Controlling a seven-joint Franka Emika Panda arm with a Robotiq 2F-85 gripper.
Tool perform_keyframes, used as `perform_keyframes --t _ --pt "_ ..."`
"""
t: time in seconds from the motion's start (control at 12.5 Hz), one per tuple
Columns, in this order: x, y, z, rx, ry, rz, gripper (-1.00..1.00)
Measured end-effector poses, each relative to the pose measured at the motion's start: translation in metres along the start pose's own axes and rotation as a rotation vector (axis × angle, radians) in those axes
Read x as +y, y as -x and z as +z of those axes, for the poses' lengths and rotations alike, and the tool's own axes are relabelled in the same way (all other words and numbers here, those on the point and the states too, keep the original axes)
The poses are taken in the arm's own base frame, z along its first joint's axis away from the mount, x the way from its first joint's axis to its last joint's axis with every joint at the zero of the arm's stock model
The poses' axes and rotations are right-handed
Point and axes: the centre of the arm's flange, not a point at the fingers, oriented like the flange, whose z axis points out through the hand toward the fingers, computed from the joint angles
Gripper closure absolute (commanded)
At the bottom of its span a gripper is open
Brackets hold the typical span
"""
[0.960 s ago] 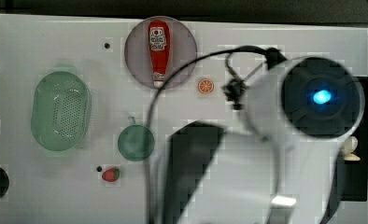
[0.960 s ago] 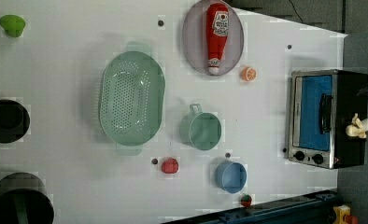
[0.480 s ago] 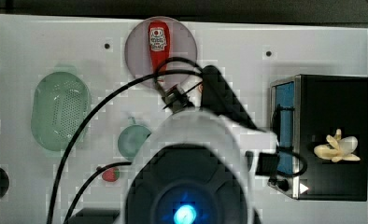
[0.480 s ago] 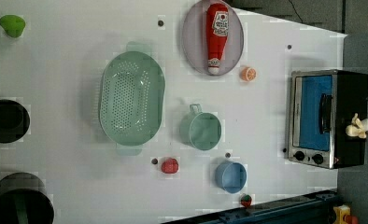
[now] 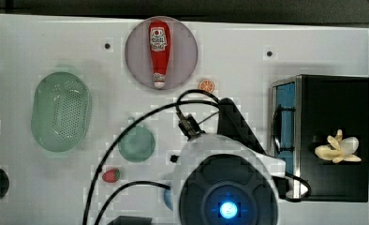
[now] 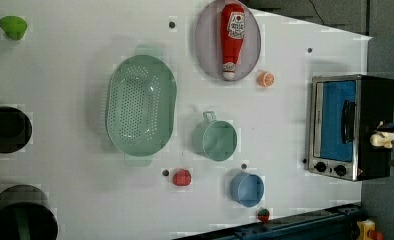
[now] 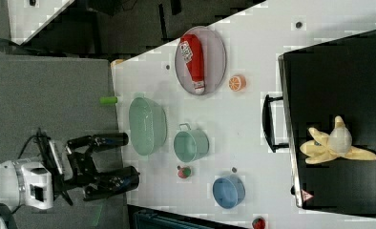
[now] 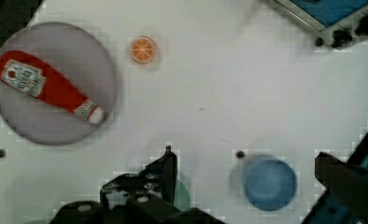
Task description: Pick banana from table and place on oven.
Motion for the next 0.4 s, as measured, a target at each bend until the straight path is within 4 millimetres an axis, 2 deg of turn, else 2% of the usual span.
perform_keyframes --t 0.4 --pt "0.007 -0.024 0.013 -0.001 0.014 0.052 -1.00"
